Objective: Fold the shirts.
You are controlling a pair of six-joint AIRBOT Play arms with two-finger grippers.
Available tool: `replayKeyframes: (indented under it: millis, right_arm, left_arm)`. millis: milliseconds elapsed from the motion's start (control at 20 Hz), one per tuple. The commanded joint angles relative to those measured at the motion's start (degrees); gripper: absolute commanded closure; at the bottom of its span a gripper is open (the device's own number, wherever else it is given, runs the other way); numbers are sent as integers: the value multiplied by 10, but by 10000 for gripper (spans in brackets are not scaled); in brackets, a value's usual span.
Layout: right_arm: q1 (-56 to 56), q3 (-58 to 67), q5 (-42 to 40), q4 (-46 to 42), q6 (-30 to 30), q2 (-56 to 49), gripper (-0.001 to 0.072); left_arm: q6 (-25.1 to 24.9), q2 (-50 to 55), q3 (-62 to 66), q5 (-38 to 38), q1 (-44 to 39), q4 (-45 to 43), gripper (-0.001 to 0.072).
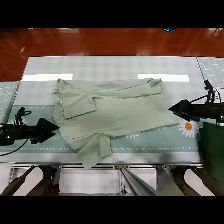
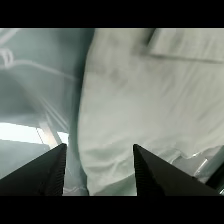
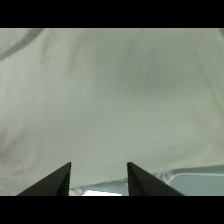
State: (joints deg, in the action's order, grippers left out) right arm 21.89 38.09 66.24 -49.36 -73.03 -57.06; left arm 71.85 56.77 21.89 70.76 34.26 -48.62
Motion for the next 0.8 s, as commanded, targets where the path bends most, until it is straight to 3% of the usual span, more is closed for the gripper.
replayKeyframes:
  millis: [0, 200, 400, 450, 550, 750]
  right_arm:
    - [0, -18, 1, 18, 17, 20, 306]
    - [8, -14, 9, 43, 17, 21, 306]
    - [90, 8, -1, 42, -1, 20, 305]
    - [122, 7, -7, 31, -11, 20, 305]
    - [178, 7, -25, -17, -35, 20, 305]
    - [230, -14, -33, -67, -60, -23, 305]
  left_arm:
    - [9, -4, -29, 10, -12, 9, 199]
    - [19, 25, -40, -5, -110, 9, 199]
    - [64, 29, -40, -98, -194, 11, 203]
    - [71, 29, -40, -117, -208, 16, 256]
    - [60, 29, -40, -138, -226, 34, 688]
    - [36, 29, -40, -140, -229, 47, 688]
